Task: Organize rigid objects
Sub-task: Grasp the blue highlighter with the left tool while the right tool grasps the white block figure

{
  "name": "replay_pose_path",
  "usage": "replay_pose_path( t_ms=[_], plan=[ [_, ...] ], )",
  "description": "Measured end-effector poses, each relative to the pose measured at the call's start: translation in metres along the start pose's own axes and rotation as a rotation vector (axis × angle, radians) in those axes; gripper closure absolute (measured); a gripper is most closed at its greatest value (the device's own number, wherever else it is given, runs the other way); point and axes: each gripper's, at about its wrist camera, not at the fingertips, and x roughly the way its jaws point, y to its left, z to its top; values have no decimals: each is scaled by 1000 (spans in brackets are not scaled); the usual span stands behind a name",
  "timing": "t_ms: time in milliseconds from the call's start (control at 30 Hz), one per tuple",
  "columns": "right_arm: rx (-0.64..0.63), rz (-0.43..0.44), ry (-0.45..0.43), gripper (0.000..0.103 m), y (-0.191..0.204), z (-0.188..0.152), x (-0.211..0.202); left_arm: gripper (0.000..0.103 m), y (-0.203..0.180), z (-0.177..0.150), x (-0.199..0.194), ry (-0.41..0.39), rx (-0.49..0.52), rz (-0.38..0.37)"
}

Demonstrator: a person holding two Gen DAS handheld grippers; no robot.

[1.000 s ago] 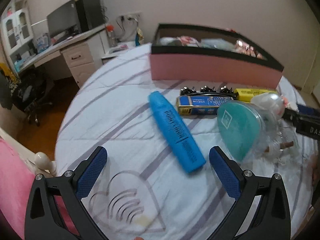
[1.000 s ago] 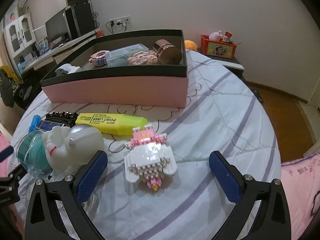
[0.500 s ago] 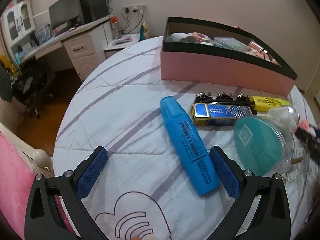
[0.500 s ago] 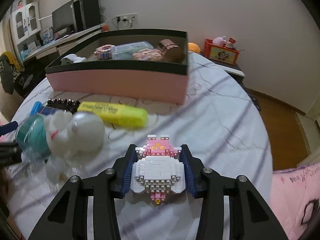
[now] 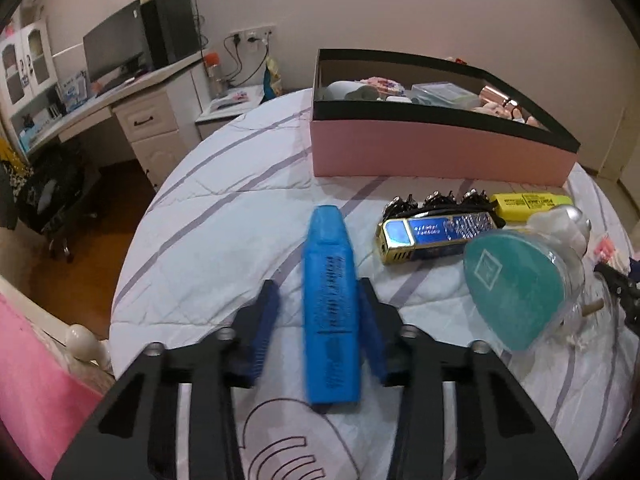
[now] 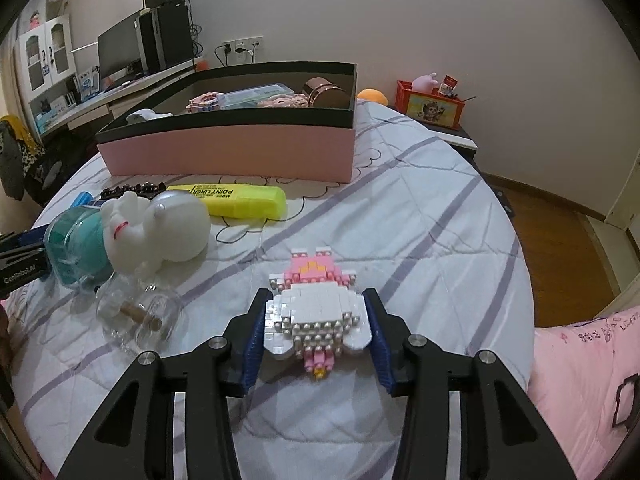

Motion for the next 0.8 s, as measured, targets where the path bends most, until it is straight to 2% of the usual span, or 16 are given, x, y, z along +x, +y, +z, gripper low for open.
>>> replay_pose_path(
  t_ms=[167,233,333,600,800],
  plan=[
    [2,-8,-8,56,1,-3,-1,71,0,4,4,2,5,5],
    [9,-8,-18,56,1,-5,-3,76,0,5,4,-1,1,-7],
    [13,3,-32,57,-1,-8,-4,77,-1,2,2,-17,8,-9],
    [55,43,-60,57,-6,-9,-13,77,6,-3,-13,-71,-55,-56],
    [53,53,-115,57,-1,-5,-33,76,-6,-4,-36,-109,-21,-106]
  ],
)
